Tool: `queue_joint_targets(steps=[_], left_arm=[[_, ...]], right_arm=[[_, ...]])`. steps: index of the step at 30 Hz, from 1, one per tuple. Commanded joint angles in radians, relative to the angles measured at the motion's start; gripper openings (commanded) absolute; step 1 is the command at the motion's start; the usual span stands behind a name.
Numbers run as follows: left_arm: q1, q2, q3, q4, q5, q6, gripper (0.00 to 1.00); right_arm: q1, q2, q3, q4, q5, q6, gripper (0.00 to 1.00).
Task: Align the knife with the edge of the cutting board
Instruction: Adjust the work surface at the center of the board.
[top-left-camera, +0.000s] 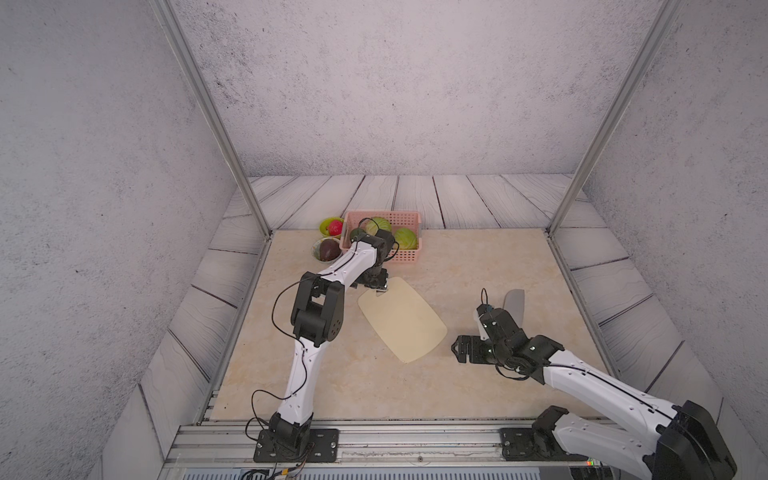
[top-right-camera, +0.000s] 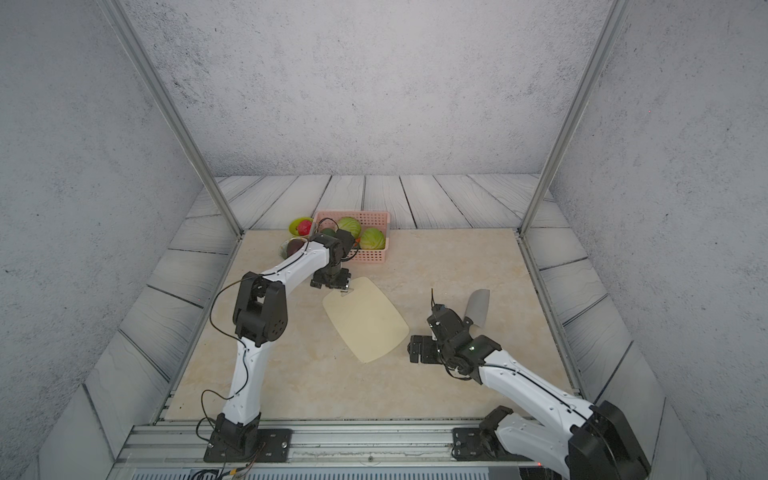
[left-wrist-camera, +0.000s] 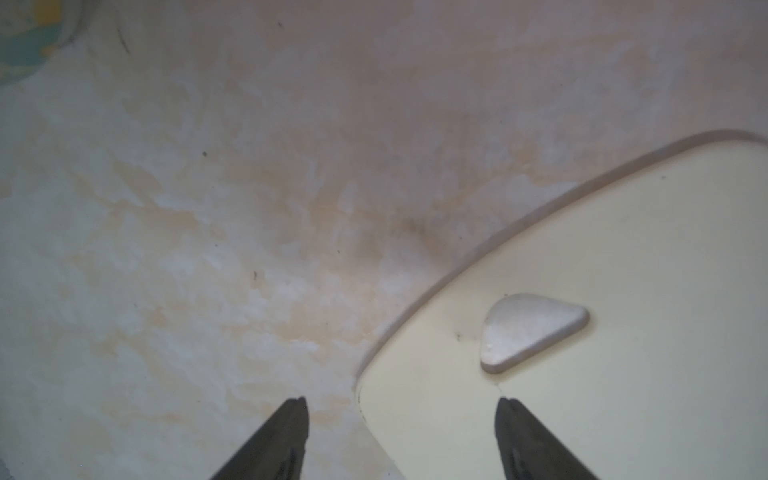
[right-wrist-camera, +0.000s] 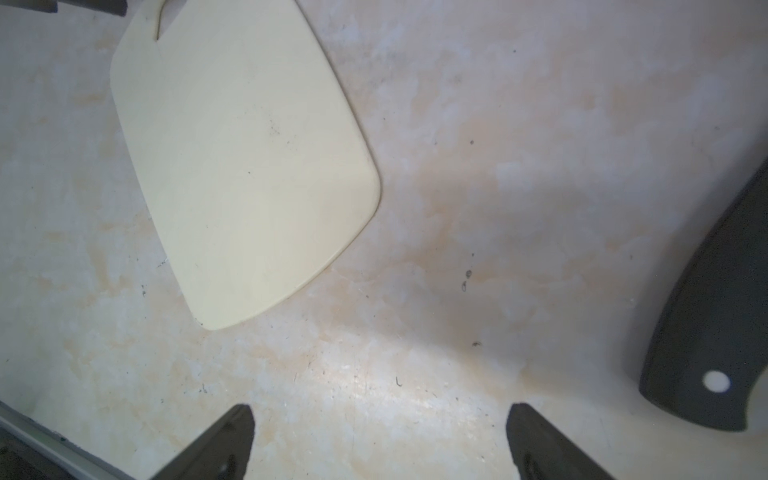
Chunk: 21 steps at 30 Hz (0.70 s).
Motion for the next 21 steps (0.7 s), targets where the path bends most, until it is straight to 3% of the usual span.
queue_joint_targets(steps=[1, 13, 21], left_arm=[[0.008, 0.028, 0.031, -0.038, 0.036, 0.028, 0.73], [0.015, 0.168, 0.160, -0.132, 0.002, 0.069, 0.68], [0.032, 0.212, 0.141, -0.124, 0.060, 0.067, 0.61]], right_arm=[[0.005, -0.001, 0.011, -0.022, 0.020, -0.017, 0.99], [0.004, 0.011, 0.014, -0.033, 0.013, -0.036, 0.99], [0.004, 0.032, 0.017, -0.023, -0.007, -0.040, 0.99]])
